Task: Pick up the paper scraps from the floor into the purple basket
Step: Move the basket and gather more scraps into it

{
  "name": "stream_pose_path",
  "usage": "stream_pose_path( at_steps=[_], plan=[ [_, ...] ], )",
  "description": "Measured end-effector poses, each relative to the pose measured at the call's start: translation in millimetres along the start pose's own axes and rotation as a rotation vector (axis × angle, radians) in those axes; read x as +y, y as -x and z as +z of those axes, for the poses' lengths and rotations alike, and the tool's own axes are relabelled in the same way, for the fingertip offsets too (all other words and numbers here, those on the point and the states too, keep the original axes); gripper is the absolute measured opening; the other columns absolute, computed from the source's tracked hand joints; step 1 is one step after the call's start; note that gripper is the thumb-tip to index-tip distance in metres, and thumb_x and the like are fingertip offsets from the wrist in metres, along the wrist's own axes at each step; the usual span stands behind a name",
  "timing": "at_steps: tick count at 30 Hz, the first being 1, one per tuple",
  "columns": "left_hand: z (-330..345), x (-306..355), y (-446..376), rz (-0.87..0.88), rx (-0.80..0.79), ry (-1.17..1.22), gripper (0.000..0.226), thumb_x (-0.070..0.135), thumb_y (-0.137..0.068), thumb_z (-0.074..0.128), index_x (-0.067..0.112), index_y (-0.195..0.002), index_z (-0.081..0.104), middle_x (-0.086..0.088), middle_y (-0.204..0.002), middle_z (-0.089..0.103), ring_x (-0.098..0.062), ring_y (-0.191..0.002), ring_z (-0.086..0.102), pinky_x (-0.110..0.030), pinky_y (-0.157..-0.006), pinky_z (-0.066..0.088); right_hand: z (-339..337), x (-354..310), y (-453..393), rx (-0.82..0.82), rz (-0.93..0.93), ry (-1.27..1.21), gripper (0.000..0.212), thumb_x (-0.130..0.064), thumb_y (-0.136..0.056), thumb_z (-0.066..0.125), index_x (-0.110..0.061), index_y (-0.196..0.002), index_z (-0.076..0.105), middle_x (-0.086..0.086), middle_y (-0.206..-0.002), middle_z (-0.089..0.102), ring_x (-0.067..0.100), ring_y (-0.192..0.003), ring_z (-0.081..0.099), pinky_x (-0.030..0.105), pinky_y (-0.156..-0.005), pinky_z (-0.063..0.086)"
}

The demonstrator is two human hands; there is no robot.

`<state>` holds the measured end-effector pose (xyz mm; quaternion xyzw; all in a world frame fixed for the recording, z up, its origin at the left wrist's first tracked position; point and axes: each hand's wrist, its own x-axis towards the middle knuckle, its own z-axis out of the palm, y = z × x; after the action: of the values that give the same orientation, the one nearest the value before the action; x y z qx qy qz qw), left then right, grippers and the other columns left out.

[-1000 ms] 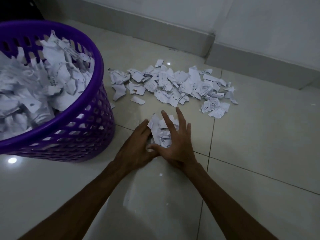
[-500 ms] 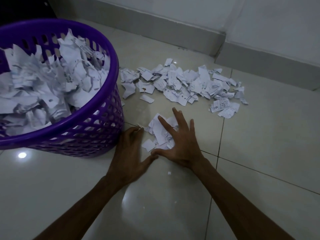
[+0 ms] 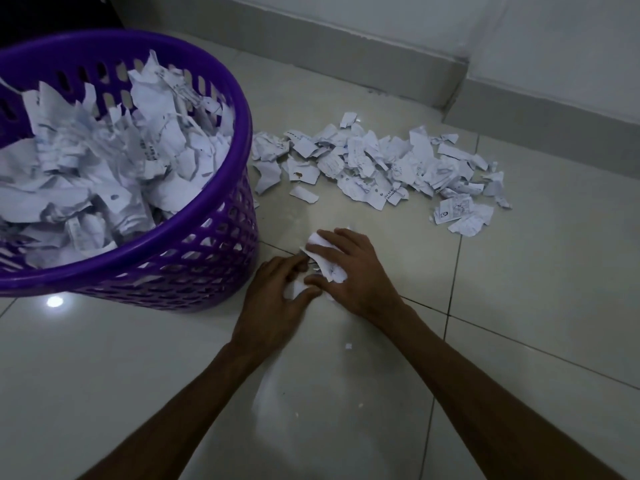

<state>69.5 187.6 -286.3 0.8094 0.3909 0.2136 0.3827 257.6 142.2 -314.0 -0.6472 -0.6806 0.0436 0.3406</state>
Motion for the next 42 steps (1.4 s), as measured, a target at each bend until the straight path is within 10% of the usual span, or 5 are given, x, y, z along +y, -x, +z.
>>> stream_pose_path(
  at_steps=[10,20,34,42],
  plan=[
    [-13,14,-10,-0.251,0.043,0.253,0.035,0.014,-0.076,0.080,0.031,-0.103,0.064,0.018,-0.097,0.067,0.006,-0.088,0.063,-0.008,-0.072,0.050,-10,-18,3,0.118,0.115,-0.092,0.034,0.001,-0.067,0.065,-0.007,-0.099,0.075,0.007,-0.103,0.073,0.012,-0.091,0.057,0.022,-0.080,0.040],
    [-24,131,-11,-0.031,0.066,0.453,0.025,0.009,-0.084,0.073,0.026,-0.101,0.067,0.016,-0.092,0.069,0.000,-0.086,0.065,-0.018,-0.073,0.055,-70,-42,-30,0.533,1.078,-0.776,0.023,-0.039,-0.079,0.080,-0.018,-0.086,0.074,-0.001,-0.080,0.073,0.014,-0.071,0.063,0.026,-0.062,0.050],
    [-204,173,-55,0.075,0.452,0.422,0.033,0.016,-0.084,0.074,0.023,-0.114,0.064,0.012,-0.103,0.067,0.001,-0.092,0.066,-0.015,-0.078,0.055,-142,-178,-178,0.428,0.769,-1.181,0.034,-0.034,-0.081,0.080,-0.012,-0.107,0.073,0.004,-0.082,0.069,0.015,-0.065,0.058,0.030,-0.064,0.049],
    [-241,124,-33,-0.060,0.573,0.353,0.034,0.016,-0.084,0.074,0.026,-0.114,0.062,0.013,-0.104,0.067,0.001,-0.097,0.064,-0.022,-0.086,0.055,-95,-242,-212,0.220,0.662,-0.871,0.031,-0.040,-0.081,0.077,-0.019,-0.104,0.074,0.000,-0.095,0.075,0.018,-0.085,0.071,0.031,-0.073,0.059]
  ],
)
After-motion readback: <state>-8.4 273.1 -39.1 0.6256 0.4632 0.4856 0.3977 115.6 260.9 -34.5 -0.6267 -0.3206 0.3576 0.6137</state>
